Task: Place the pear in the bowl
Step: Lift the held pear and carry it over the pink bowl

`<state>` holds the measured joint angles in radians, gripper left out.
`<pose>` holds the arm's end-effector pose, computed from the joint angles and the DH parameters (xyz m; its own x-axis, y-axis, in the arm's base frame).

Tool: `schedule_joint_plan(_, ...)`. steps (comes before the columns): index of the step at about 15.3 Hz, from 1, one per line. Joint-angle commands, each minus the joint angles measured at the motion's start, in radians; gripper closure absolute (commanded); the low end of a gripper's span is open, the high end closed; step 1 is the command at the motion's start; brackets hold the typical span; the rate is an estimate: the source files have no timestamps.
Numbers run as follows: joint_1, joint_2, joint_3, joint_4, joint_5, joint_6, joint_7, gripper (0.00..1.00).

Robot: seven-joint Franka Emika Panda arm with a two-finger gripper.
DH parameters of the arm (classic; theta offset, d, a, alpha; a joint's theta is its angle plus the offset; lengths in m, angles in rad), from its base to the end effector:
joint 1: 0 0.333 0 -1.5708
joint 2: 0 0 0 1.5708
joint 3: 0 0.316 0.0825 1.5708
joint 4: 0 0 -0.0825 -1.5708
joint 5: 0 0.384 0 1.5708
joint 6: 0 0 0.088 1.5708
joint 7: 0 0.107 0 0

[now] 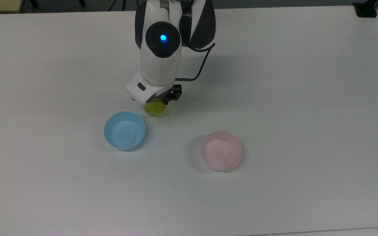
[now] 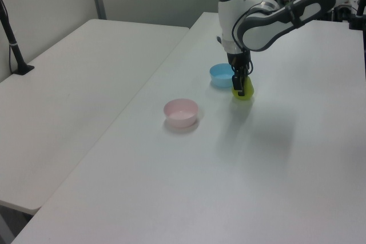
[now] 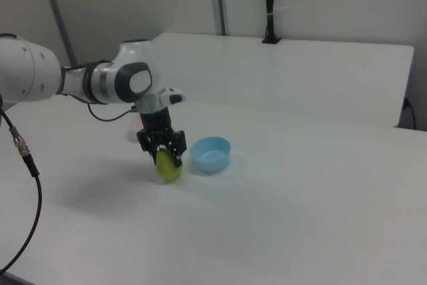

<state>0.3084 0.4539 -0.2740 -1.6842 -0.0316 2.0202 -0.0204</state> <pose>0.6546 0.0386 0.3374 0.9909 0.0821 -0.1069 0.0971 -0.9849 0.1431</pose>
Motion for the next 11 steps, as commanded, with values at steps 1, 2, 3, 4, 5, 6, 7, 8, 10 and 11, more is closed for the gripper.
schedule_joint_plan(1,0.037,-0.066,-0.03,0.035,0.013,-0.033,-0.003,0.6)
schedule_joint_plan(2,0.037,-0.063,-0.03,0.075,0.034,-0.067,-0.003,0.6)
schedule_joint_plan(3,0.038,-0.061,-0.034,0.11,0.06,-0.084,-0.001,0.6)
schedule_joint_plan(4,0.044,-0.06,-0.051,0.142,0.093,-0.092,0.0,0.6)
schedule_joint_plan(5,0.069,-0.055,-0.069,0.179,0.126,-0.092,0.013,0.6)
schedule_joint_plan(6,0.089,-0.05,-0.089,0.208,0.156,-0.092,0.031,0.6)
schedule_joint_plan(7,0.104,-0.037,-0.103,0.23,0.177,-0.092,0.054,0.6)
schedule_joint_plan(8,0.118,-0.021,-0.106,0.254,0.189,-0.087,0.078,0.6)
schedule_joint_plan(10,0.139,0.034,-0.106,0.308,0.194,-0.071,0.143,0.6)
schedule_joint_plan(11,0.149,0.066,-0.106,0.339,0.196,-0.051,0.172,0.6)
